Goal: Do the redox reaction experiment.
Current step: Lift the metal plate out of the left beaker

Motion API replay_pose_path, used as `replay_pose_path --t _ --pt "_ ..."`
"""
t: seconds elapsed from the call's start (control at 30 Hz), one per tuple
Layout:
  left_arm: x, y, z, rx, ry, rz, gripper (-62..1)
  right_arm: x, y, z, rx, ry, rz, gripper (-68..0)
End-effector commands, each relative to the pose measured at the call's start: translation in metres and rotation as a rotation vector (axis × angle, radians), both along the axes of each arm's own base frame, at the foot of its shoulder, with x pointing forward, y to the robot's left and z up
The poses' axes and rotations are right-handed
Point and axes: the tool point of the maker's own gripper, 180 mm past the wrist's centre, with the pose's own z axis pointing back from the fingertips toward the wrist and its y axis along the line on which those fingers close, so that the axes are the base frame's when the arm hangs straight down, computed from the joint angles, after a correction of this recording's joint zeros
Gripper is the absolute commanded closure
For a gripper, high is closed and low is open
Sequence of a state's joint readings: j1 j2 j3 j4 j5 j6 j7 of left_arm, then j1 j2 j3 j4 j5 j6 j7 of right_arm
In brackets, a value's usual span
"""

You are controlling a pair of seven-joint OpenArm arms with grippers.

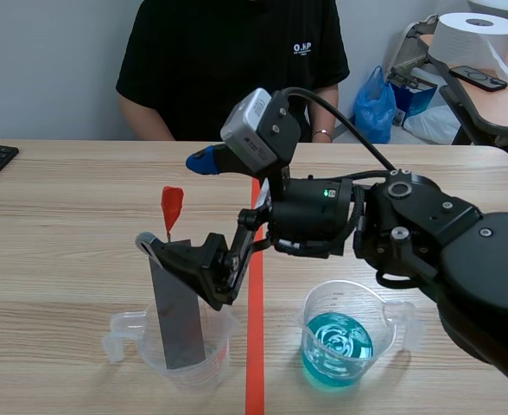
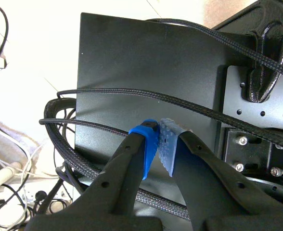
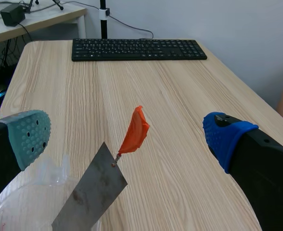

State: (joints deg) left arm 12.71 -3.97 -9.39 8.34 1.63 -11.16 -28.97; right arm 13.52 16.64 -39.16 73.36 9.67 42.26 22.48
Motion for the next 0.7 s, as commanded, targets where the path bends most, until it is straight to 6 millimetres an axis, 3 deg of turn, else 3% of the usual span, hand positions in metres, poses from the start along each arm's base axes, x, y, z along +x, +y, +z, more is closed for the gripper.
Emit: replay_pose_path --t 0.0,0.2,0.3,0.53,0.67 --pt "-0.001 0.002 0.002 0.003 -0.01 0.002 -2.7 0.008 0.002 0.017 0.033 -0.04 0.0 -67.9" --pt "-0.001 0.003 0.002 0.004 -0.01 0.002 -2.7 0.015 0.008 0.014 0.006 -0.052 0.007 -67.9" --pt "-0.001 0.002 0.002 0.003 -0.01 0.002 -2.7 0.017 0.01 0.011 -0.015 -0.05 0.005 -60.4" --pt "-0.001 0.002 0.002 0.003 -0.01 0.002 -2.7 0.017 0.016 0.005 -0.051 -0.036 0.003 -35.3" --pt "-0.001 0.002 0.002 0.003 -0.01 0.002 -2.7 0.016 0.019 0.0 -0.082 -0.023 0.004 -26.1"
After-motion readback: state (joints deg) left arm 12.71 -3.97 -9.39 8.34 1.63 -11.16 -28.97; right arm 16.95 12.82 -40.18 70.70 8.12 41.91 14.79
